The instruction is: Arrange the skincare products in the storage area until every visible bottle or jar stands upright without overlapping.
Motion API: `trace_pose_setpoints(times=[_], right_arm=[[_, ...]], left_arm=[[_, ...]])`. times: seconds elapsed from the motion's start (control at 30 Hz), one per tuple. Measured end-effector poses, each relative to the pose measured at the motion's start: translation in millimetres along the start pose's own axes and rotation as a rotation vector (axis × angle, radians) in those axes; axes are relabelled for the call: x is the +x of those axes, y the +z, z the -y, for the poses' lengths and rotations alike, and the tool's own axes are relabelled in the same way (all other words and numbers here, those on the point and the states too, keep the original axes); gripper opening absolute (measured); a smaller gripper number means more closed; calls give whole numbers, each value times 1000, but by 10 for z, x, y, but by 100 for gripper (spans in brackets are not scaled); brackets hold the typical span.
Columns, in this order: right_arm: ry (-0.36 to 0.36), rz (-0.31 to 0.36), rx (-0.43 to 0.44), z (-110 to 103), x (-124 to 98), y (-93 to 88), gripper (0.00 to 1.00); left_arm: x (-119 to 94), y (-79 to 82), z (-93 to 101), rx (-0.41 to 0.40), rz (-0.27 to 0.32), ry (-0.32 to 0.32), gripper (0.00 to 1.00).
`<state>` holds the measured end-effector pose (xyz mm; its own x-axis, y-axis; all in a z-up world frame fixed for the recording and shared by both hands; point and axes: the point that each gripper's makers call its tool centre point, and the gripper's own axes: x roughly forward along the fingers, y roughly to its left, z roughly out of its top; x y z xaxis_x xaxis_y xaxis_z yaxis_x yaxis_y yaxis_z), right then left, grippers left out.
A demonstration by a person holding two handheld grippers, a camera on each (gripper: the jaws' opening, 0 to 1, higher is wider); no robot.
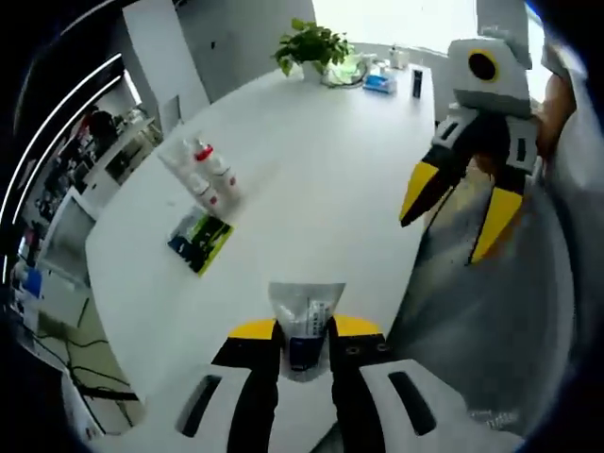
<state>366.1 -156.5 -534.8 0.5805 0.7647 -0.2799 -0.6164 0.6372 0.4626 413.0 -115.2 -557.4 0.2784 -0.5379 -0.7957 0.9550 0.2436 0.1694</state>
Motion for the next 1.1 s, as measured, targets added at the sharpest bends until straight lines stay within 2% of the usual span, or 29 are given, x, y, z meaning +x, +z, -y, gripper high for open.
trace_pose_setpoints(times=[0.07,0.13,0.27,0.33,0.5,0.6,0.7,0.77,0.8,0.83,0.97,1.1], right_arm=[[37,-6,56,27,-76,3,18],[42,29,73,78,-150,70,15],[67,38,169,115,-217,92,18],[83,32,221,118,-228,79,19],[123,18,236,45,-203,73,15],[121,8,241,47,-176,47,14],[122,5,266,43,-186,45,8],[123,3,275,50,-196,43,1],[123,4,288,62,-206,43,0],[126,7,312,57,-206,48,0],[109,27,339,100,-229,46,0],[104,41,380,152,-277,58,0]], left_arm=[[21,81,110,22,5,-5,18],[32,163,205,64,20,-27,18],[59,308,349,114,34,-42,18],[68,368,410,170,36,-51,18],[105,481,521,258,39,-64,18],[115,581,604,314,56,-78,19],[121,654,682,382,61,-84,19],[123,707,752,407,84,-104,19],[124,721,771,419,90,-109,20],[120,690,745,450,66,-94,20],[140,722,740,443,92,-98,24],[111,752,723,381,140,-101,34]])
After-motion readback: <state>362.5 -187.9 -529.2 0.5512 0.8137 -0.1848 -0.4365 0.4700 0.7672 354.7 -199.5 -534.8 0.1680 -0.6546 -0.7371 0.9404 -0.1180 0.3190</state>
